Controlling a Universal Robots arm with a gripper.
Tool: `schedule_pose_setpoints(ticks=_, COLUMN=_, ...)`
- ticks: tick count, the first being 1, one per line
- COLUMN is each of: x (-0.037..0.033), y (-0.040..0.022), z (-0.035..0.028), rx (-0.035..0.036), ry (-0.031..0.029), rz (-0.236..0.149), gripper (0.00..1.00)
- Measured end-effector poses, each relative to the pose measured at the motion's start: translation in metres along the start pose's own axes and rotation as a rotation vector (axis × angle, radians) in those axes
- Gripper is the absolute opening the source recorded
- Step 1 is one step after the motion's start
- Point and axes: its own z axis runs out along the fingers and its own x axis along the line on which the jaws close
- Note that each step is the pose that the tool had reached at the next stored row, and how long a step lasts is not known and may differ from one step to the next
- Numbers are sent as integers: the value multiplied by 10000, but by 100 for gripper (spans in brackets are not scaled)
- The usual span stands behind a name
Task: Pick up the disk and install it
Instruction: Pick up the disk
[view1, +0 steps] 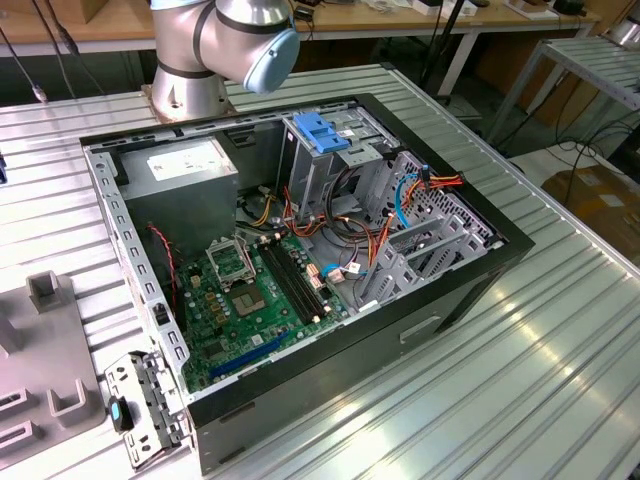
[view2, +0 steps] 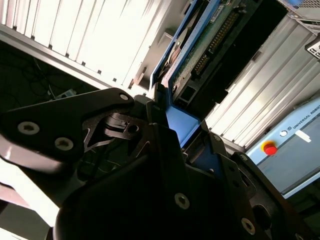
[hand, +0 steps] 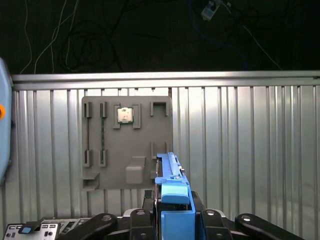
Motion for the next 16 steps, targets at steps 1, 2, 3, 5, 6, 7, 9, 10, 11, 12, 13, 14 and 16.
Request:
schedule_pose_setpoints(ticks=1, x=0, y=-18, z=0, rx=0, ry=0, rz=0, gripper=37)
schedule_pose_setpoints(ticks=2, x=-1, y=-29, z=0, rx=0, ry=0, rz=1, gripper=37)
schedule_pose_setpoints(ticks=3, x=-1, y=-39, z=0, rx=0, ry=0, rz=0, gripper=37)
schedule_pose_setpoints(ticks=5, x=-2, y=-68, z=0, rx=0, ry=0, rz=0, gripper=37)
schedule_pose_setpoints(ticks=6, x=-2, y=-79, z=0, rx=0, ry=0, rz=0, gripper=37)
schedule_pose_setpoints(ticks=7, x=-3, y=-95, z=0, rx=0, ry=0, rz=0, gripper=37)
schedule_pose_setpoints(ticks=9, x=-3, y=-125, z=0, rx=0, ry=0, rz=0, gripper=37)
schedule_pose_setpoints(ticks=10, x=-4, y=-137, z=0, rx=0, ry=0, rz=0, gripper=37)
schedule_pose_setpoints(ticks=11, x=-4, y=-148, z=0, rx=-1, ry=0, rz=0, gripper=37)
schedule_pose_setpoints(ticks=12, x=-5, y=-165, z=0, rx=-1, ry=0, rz=0, gripper=37)
schedule_pose_setpoints(ticks=13, x=-5, y=-178, z=0, rx=-1, ry=0, rz=0, gripper=37)
schedule_pose_setpoints(ticks=14, x=-5, y=-187, z=0, rx=0, ry=0, rz=0, gripper=37)
schedule_pose_setpoints(ticks=16, x=-6, y=-208, z=1, rx=0, ry=0, rz=0, gripper=37)
